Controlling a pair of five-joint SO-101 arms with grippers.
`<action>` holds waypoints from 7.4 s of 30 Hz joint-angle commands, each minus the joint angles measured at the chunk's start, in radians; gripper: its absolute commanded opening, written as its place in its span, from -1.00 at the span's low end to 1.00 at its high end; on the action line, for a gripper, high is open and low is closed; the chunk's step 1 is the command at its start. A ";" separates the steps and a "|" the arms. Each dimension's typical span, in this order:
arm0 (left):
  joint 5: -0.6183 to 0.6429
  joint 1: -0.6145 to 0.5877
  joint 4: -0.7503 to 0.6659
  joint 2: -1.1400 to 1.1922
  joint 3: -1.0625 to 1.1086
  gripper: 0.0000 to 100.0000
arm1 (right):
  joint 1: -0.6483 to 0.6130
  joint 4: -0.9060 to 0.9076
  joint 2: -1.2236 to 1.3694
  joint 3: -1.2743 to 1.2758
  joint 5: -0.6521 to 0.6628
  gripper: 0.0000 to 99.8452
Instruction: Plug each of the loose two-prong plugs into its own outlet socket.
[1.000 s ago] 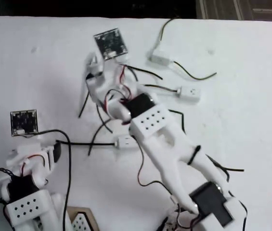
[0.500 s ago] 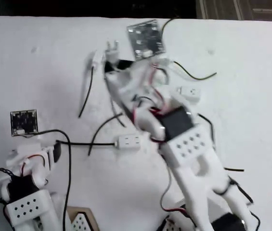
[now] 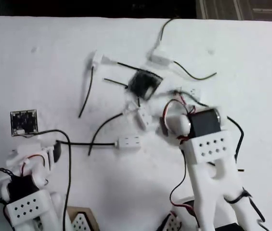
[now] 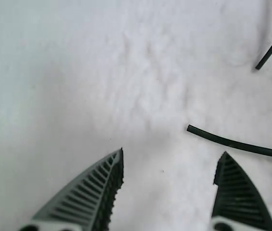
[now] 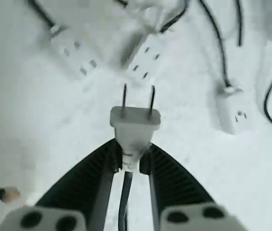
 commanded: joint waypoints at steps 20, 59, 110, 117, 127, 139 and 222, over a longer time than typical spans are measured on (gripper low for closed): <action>-0.002 -0.001 -0.018 -0.012 -0.002 -0.39 | 0.058 -0.081 -0.028 0.222 -0.354 -0.58; -0.002 -0.002 -0.018 -0.012 0.002 -0.40 | -0.033 -0.545 0.168 0.671 -1.295 -0.69; -0.002 -0.002 -0.018 -0.012 0.002 -0.40 | -0.031 -0.395 0.355 0.393 -1.286 -0.97; -0.002 -0.002 -0.018 -0.012 0.002 -0.40 | -0.016 -0.394 0.101 0.382 -1.119 -0.97; -0.003 -0.002 -0.018 -0.012 0.002 -0.40 | 0.107 -0.397 -0.038 0.377 -0.555 -0.97; -0.003 -0.002 -0.018 -0.012 0.002 -0.40 | 0.099 -0.424 0.176 0.361 -0.221 -0.55; -0.003 -0.005 -0.018 -0.012 0.002 -0.40 | -0.050 -0.433 0.268 0.554 -0.511 -0.67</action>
